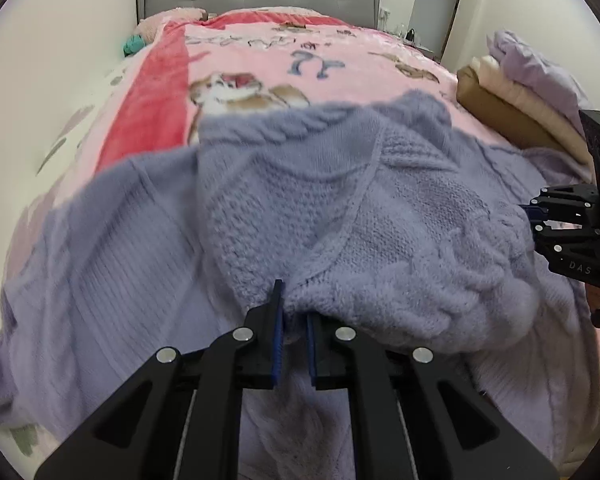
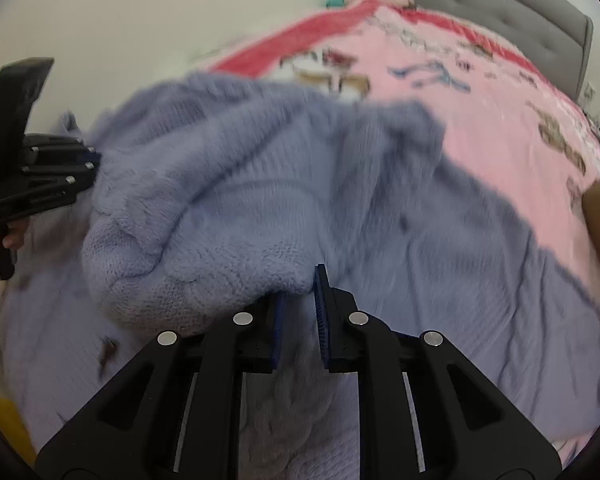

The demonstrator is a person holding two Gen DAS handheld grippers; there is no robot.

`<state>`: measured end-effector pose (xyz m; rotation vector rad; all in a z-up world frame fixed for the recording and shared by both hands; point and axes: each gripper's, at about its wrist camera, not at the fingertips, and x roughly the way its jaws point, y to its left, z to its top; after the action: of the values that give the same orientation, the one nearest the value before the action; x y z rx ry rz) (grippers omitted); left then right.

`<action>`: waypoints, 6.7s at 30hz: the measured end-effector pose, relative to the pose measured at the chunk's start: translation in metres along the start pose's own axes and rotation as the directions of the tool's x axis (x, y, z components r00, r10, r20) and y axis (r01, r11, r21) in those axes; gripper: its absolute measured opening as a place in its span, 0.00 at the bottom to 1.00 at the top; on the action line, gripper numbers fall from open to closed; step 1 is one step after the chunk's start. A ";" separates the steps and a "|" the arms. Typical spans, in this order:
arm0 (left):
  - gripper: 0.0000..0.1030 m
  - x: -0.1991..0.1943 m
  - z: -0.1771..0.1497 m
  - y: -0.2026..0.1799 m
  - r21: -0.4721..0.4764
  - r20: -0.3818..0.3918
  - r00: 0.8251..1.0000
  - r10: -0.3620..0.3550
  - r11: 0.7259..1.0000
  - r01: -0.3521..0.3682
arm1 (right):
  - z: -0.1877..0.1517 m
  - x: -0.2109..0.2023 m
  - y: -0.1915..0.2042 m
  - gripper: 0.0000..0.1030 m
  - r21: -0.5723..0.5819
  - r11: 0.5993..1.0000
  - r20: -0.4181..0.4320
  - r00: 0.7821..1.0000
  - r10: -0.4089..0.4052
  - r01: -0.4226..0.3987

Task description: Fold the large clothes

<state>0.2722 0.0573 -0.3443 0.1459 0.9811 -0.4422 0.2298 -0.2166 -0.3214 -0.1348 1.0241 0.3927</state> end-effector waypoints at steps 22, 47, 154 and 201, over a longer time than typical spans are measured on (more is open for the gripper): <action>0.67 0.023 0.059 0.074 -0.459 0.012 0.999 -0.044 0.887 0.045 | 0.046 0.030 -0.103 0.37 0.408 0.904 0.061 0.992 0.112 -0.127; 0.16 0.047 0.049 0.069 -0.348 -0.064 0.997 -0.042 0.937 0.017 | 0.002 0.034 -0.122 0.05 0.524 0.852 -0.036 0.998 0.047 -0.021; 0.57 0.047 0.009 0.017 -0.228 -0.065 0.975 -0.214 0.954 0.194 | -0.006 0.034 -0.021 0.57 0.160 0.986 -0.014 0.999 -0.036 0.038; 0.86 -0.146 -0.195 0.269 -0.956 0.023 0.797 0.604 0.245 -0.158 | 0.013 -0.033 0.072 0.75 0.261 0.965 0.057 0.998 -0.028 0.012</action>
<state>0.1668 0.4045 -0.3522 -0.7466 0.6078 0.6370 0.1980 -0.1549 -0.2808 0.1025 1.0047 0.2388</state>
